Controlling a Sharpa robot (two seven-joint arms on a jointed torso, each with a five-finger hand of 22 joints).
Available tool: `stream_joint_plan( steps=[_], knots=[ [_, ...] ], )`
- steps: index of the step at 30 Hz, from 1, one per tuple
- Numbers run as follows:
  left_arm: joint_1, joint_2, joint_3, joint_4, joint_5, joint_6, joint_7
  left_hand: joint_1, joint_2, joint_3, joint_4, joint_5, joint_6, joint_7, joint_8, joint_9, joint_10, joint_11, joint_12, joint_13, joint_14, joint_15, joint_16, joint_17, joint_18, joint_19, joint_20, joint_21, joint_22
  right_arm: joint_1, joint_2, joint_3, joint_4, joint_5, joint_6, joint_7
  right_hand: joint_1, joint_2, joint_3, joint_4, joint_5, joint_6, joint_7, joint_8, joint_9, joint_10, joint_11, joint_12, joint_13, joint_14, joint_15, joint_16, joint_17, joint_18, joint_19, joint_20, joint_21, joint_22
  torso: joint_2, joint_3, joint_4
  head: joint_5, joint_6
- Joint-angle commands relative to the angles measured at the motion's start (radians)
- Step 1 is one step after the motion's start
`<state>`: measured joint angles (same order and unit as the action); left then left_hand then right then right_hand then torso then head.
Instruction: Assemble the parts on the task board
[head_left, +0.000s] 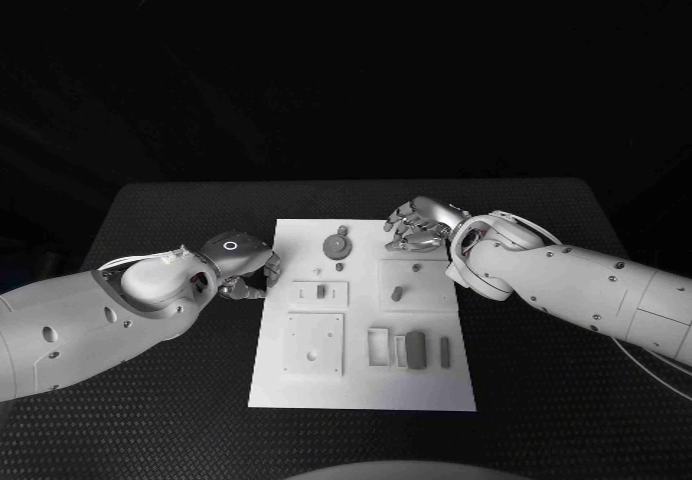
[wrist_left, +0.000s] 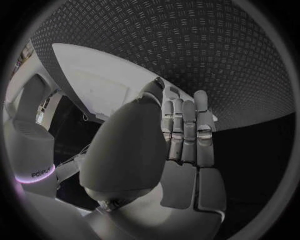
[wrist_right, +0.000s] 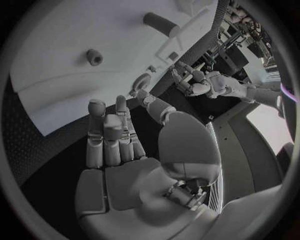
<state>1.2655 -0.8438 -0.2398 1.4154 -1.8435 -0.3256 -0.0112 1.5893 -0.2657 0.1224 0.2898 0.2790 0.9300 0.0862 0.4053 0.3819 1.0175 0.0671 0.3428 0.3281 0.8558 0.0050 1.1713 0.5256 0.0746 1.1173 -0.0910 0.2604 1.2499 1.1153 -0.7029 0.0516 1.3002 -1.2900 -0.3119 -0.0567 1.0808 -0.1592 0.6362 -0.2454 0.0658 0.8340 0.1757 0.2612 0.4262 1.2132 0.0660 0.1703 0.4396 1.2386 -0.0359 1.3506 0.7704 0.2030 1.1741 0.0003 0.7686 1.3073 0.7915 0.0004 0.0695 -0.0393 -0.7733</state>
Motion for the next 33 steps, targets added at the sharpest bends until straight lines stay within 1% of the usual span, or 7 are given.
stream_joint_plan(
  steps=[1,2,5,10,12,17,33],
  knots=[
    [-0.002,0.007,0.001,-0.006,-0.011,0.011,0.011,-0.008,0.0,0.023,-0.001,0.041,0.007,0.004,-0.011,-0.006,0.012,0.003,-0.013,-0.006,0.0,-0.008,-0.004,0.006,-0.014,-0.002,-0.009,-0.005,0.007,-0.001,0.001,0.0,0.001,0.001,-0.001,0.01,-0.01,0.002,0.0,0.008,0.001,-0.002,0.007,0.003,-0.001,0.001,0.007,0.007,0.002,-0.006,-0.003,-0.003,-0.001,0.059,-0.001,-0.006,-0.005,0.02,0.0,-0.0008,0.0005,-0.003,0.001],
    [-0.003,0.009,0.001,-0.01,-0.008,0.013,0.012,-0.011,0.001,0.034,-0.002,0.07,0.01,0.005,-0.016,-0.008,0.018,0.003,-0.019,-0.009,0.0,-0.009,-0.005,0.01,-0.015,-0.002,-0.011,-0.005,0.012,-0.001,0.002,0.0,0.001,0.001,-0.001,0.01,-0.01,0.002,0.0,0.008,0.001,-0.002,0.007,0.003,-0.001,0.001,0.007,0.007,0.002,-0.006,-0.003,-0.003,-0.001,0.059,-0.001,-0.006,-0.005,0.02,0.0,-0.0008,0.0005,-0.003,0.001],
    [-0.003,0.017,0.001,-0.02,-0.002,0.013,0.014,-0.015,0.01,0.051,-0.002,0.105,0.016,0.008,-0.022,-0.011,0.028,0.005,-0.028,-0.012,0.001,-0.01,-0.007,0.016,-0.017,-0.003,-0.012,-0.005,0.019,-0.001,0.003,0.0,0.0,0.001,-0.001,0.011,-0.01,0.002,0.0,0.008,0.001,-0.002,0.007,0.003,-0.001,0.001,0.007,0.007,0.002,-0.006,-0.003,-0.003,-0.001,0.059,-0.001,-0.006,-0.005,0.02,0.0,-0.0008,0.0003,-0.005,0.001],
    [-0.003,0.019,0.001,-0.027,0.003,0.009,0.012,-0.019,0.019,0.068,-0.002,0.108,0.017,0.013,-0.029,-0.014,0.037,0.009,-0.034,-0.014,0.002,-0.011,-0.008,0.02,-0.017,-0.002,-0.014,-0.005,0.025,-0.001,0.003,0.0,0.0,0.001,-0.001,0.011,-0.01,0.002,-0.001,0.008,0.001,-0.002,0.007,0.003,-0.001,0.001,0.007,0.007,0.002,-0.006,-0.003,-0.003,-0.001,0.059,-0.001,-0.006,-0.005,0.02,0.0,-0.001,-0.0003,-0.005,0.001],
    [-0.003,0.02,0.001,-0.027,0.007,0.005,0.011,-0.028,0.001,0.12,0.0,0.079,0.007,0.015,-0.045,-0.023,0.048,0.01,-0.05,-0.019,0.006,-0.012,-0.011,0.026,-0.018,0.0,-0.014,-0.007,0.031,-0.001,0.003,0.0,0.0,0.001,-0.001,0.011,-0.01,0.002,-0.001,0.008,0.001,-0.002,0.007,0.003,-0.001,0.001,0.007,0.007,0.002,-0.006,-0.003,-0.003,-0.001,0.059,-0.001,-0.006,-0.005,0.02,0.0,-0.0008,0.0001,-0.005,0.0],
    [-0.003,0.02,0.001,-0.03,0.009,-0.001,0.007,-0.038,-0.009,0.144,-0.005,0.076,0.001,0.026,-0.054,-0.028,0.058,0.015,-0.063,-0.022,0.01,-0.013,-0.014,0.031,-0.017,0.003,-0.016,-0.008,0.039,-0.001,0.003,0.0,0.0,0.001,-0.001,0.01,-0.01,0.002,-0.001,0.008,0.001,-0.002,0.007,0.003,-0.001,0.001,0.007,0.007,0.002,-0.006,-0.003,-0.003,-0.001,0.059,-0.001,-0.006,-0.005,0.02,0.0,-0.0003,0.0004,-0.007,0.0],
    [-0.003,0.019,0.002,-0.029,0.035,-0.045,-0.002,-0.078,-0.032,0.134,-0.011,0.074,-0.051,0.063,-0.093,-0.042,0.038,0.046,-0.114,-0.032,0.016,0.002,-0.024,0.043,-0.004,0.01,-0.004,-0.02,0.05,-0.001,0.003,0.0,-0.001,0.001,0.0,0.01,-0.01,0.002,-0.001,0.008,0.001,-0.002,0.007,0.003,-0.001,0.001,0.007,0.007,0.002,-0.006,-0.003,-0.003,-0.001,0.059,-0.001,-0.007,-0.005,0.02,0.0,0.0001,0.0003,-0.008,0.0]
  ],
)
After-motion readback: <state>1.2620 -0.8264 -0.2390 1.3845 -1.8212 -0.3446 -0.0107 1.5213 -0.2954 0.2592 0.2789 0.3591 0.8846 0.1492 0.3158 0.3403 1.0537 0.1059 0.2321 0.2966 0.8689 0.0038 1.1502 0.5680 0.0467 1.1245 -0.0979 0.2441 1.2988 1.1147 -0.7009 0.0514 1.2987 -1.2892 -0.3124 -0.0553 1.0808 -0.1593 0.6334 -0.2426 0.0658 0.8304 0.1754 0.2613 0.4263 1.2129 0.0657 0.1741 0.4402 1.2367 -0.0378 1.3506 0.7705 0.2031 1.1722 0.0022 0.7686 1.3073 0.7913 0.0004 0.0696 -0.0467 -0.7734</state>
